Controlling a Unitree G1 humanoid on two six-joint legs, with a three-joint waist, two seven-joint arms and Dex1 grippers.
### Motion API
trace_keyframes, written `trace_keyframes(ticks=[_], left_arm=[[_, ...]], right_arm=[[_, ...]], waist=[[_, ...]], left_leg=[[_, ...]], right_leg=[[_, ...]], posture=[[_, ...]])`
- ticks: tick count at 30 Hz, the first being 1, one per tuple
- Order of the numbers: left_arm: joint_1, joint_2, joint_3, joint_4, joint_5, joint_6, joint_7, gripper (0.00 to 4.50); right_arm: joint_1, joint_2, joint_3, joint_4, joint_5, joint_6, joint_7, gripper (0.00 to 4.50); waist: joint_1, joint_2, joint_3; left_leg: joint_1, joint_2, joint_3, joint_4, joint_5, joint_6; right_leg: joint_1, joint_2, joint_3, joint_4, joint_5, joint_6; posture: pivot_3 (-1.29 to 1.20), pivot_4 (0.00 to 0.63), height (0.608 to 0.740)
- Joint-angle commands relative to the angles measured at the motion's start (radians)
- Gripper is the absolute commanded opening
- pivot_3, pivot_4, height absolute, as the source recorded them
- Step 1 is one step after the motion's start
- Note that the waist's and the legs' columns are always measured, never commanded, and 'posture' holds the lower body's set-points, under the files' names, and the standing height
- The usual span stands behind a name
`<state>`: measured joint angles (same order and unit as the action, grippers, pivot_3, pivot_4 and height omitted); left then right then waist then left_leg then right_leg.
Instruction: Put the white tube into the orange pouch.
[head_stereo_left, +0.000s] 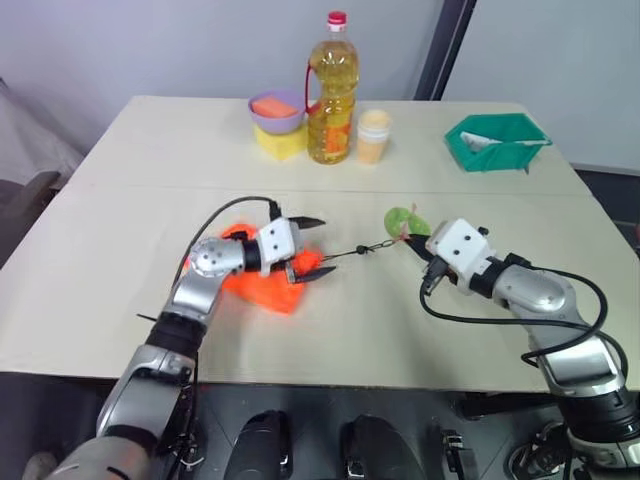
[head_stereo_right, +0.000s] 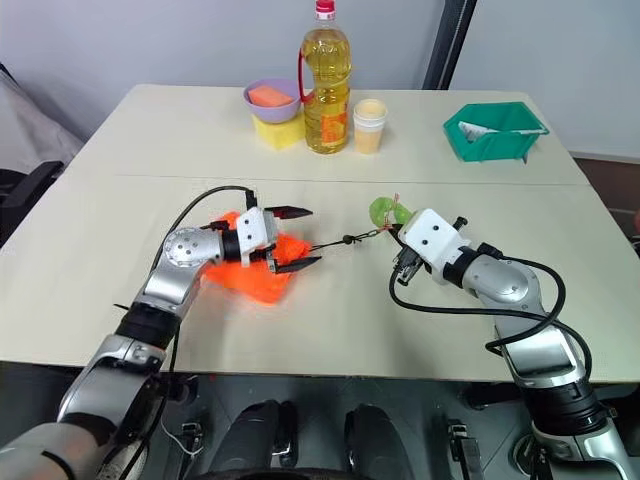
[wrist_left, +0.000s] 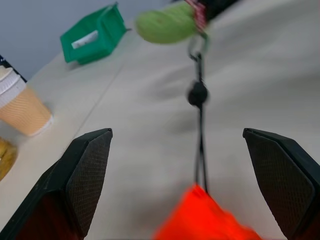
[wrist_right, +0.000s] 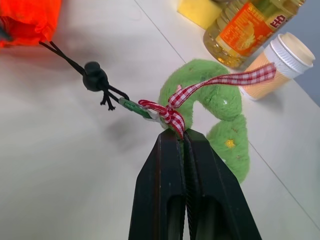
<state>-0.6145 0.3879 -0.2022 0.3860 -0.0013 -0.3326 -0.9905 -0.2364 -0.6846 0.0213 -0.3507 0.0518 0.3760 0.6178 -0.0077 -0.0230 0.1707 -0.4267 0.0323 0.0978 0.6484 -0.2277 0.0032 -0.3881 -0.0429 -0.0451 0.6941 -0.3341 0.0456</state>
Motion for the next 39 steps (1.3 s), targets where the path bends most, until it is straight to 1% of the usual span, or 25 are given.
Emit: trace_keyframes(ticks=[1, 3, 5, 7, 8, 13, 18, 27, 39], left_arm=[[0.005, 0.002, -0.041, -0.102, 0.169, -0.116, 0.152, 4.47], [0.012, -0.006, -0.058, -0.132, 0.236, -0.119, 0.220, 4.47], [0.027, -0.020, -0.090, -0.177, 0.335, -0.117, 0.301, 4.47], [0.036, -0.013, -0.131, -0.208, 0.452, -0.137, 0.377, 4.47], [0.038, -0.010, -0.142, -0.214, 0.484, -0.142, 0.401, 4.47], [0.066, -0.039, -0.162, -0.239, 0.558, -0.081, 0.502, 4.47], [0.080, -0.053, -0.181, -0.231, 0.607, -0.063, 0.582, 4.47], [0.095, -0.069, -0.206, -0.199, 0.622, -0.053, 0.650, 4.47], [0.056, -0.083, -0.218, -0.130, 0.617, -0.086, 0.724, 4.47]], right_arm=[[-0.011, 0.004, -0.028, -0.026, 0.004, -0.020, -0.006, 0.00], [-0.013, 0.004, -0.027, -0.025, 0.005, -0.021, -0.005, 0.00], [-0.023, 0.014, -0.027, -0.026, 0.014, -0.019, -0.008, 0.00], [-0.031, 0.035, -0.033, -0.036, 0.040, -0.002, -0.010, 0.00], [-0.032, 0.041, -0.035, -0.040, 0.048, 0.005, -0.010, 0.00], [-0.047, 0.110, -0.063, -0.093, 0.149, 0.094, -0.023, 0.00], [-0.042, 0.115, -0.092, -0.103, 0.191, 0.159, -0.033, 0.00], [-0.012, 0.137, -0.170, -0.103, 0.295, 0.259, -0.065, 0.00], [0.009, 0.131, -0.163, -0.105, 0.322, 0.268, -0.085, 0.00]], waist=[[0.001, 0.000, 0.000], [0.001, 0.000, 0.000], [-0.001, 0.000, 0.000], [-0.003, 0.000, 0.000], [-0.004, 0.000, 0.000], [-0.004, 0.000, 0.000], [-0.001, 0.000, 0.000], [-0.002, 0.000, 0.000], [-0.002, 0.000, 0.000]], left_leg=[[0.000, 0.000, 0.000, 0.000, 0.000, 0.002], [0.000, 0.000, 0.000, 0.000, -0.001, 0.002], [0.000, 0.000, 0.000, 0.001, -0.001, 0.003], [0.000, 0.000, 0.000, 0.001, 0.000, 0.003], [0.000, 0.000, 0.000, 0.000, 0.000, 0.003], [0.000, 0.000, 0.001, 0.000, 0.000, 0.002], [0.000, 0.000, 0.001, 0.001, 0.000, 0.003], [0.000, 0.000, 0.001, 0.001, 0.000, 0.003], [0.000, 0.000, 0.001, 0.001, 0.000, 0.003]], right_leg=[[0.000, 0.000, 0.000, 0.000, 0.000, 0.000], [0.000, -0.001, 0.000, 0.000, 0.001, 0.001], [0.000, -0.001, 0.000, 0.000, 0.001, 0.002], [0.000, -0.001, 0.000, 0.000, 0.001, 0.002], [0.000, -0.001, 0.000, 0.000, 0.001, 0.002], [-0.001, 0.000, 0.000, 0.002, 0.001, 0.002], [0.000, -0.001, 0.000, 0.003, 0.001, 0.002], [0.000, -0.001, 0.000, 0.003, 0.001, 0.002], [-0.001, -0.001, 0.000, 0.003, 0.001, 0.002]], posture=[[0.00, 0.150, 0.737], [0.00, 0.150, 0.737], [0.00, 0.150, 0.737], [0.00, 0.150, 0.737], [0.00, 0.150, 0.737], [0.00, 0.150, 0.737], [0.00, 0.150, 0.737], [0.00, 0.150, 0.737], [0.00, 0.150, 0.737]])
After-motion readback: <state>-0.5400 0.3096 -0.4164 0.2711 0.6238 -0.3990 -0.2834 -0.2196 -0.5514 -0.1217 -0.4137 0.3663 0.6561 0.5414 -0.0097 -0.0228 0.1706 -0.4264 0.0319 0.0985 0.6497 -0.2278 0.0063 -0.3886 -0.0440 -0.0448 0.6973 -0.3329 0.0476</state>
